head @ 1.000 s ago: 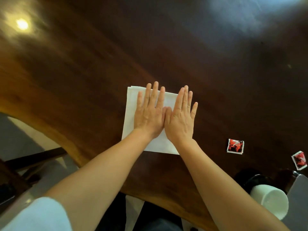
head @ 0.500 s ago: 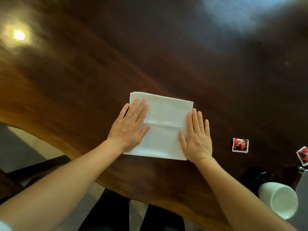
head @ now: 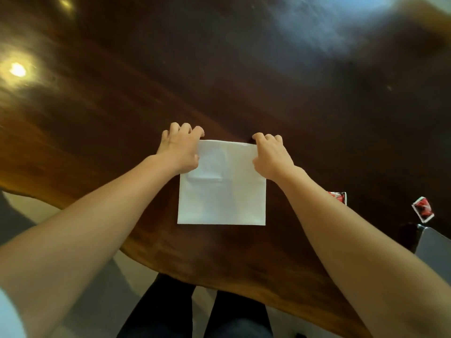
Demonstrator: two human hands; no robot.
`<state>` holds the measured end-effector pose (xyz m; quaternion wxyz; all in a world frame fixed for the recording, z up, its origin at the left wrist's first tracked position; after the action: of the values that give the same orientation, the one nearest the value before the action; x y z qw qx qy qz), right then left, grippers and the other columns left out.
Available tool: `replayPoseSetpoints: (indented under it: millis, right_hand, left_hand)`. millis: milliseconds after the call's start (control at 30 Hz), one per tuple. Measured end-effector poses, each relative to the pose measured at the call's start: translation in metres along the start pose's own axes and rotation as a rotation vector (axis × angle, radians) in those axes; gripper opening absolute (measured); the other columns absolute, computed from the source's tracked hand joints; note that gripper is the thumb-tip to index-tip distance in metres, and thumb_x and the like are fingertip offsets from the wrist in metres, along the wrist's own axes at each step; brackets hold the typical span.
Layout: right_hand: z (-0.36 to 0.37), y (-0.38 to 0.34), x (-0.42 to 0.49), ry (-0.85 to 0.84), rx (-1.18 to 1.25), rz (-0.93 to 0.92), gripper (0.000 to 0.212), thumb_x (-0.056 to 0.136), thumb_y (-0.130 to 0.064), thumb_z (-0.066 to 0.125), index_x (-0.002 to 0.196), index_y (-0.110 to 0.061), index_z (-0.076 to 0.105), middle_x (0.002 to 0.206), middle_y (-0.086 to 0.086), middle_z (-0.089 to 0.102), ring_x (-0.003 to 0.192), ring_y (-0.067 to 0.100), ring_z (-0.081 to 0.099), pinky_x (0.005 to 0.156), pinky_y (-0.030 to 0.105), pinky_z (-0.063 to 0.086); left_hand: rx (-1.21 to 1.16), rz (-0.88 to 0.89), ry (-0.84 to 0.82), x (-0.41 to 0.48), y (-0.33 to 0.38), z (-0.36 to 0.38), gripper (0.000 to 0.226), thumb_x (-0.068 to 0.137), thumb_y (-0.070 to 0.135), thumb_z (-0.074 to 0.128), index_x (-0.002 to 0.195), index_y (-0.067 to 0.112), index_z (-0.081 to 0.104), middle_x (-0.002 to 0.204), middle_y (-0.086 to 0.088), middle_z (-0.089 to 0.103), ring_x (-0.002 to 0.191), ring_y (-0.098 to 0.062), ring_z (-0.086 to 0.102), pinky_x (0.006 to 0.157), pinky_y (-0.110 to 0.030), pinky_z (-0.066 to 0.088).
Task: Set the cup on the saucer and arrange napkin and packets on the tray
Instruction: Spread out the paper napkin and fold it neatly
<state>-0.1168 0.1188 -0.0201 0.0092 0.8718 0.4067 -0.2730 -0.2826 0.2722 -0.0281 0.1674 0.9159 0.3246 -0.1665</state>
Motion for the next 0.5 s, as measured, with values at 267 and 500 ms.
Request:
replayPoseSetpoints:
  millis: [267, 500]
  right_hand:
    - [-0.013, 0.001, -0.023, 0.126, 0.129, -0.035, 0.014, 0.096, -0.008, 0.057, 0.103, -0.014, 0.068, 0.093, 0.004, 0.048, 0.086, 0.026, 0.052, 0.07, 0.039, 0.05]
    - [-0.038, 0.003, -0.065, 0.326, 0.168, -0.1, 0.024, 0.095, -0.005, 0.062, 0.113, -0.015, 0.075, 0.094, 0.004, 0.053, 0.09, 0.021, 0.05, 0.069, 0.038, 0.053]
  left_hand:
    - [-0.126, 0.041, -0.047, -0.006, 0.004, -0.02, 0.036, 0.086, 0.008, 0.066, 0.119, 0.018, 0.056, 0.105, -0.003, 0.064, 0.1, -0.029, 0.062, 0.084, -0.042, 0.052]
    - [-0.143, 0.271, 0.16, -0.035, 0.005, -0.048, 0.02, 0.081, 0.004, 0.065, 0.082, 0.02, 0.053, 0.086, 0.001, 0.051, 0.081, -0.022, 0.052, 0.061, -0.032, 0.042]
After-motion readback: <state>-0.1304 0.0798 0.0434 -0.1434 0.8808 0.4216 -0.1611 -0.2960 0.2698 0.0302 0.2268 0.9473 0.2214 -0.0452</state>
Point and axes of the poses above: each hand's wrist, its own x-axis towards the middle knuckle, its own z-axis out of the palm, y = z × x, the point moved 2 cm from there along x, towards the middle knuckle
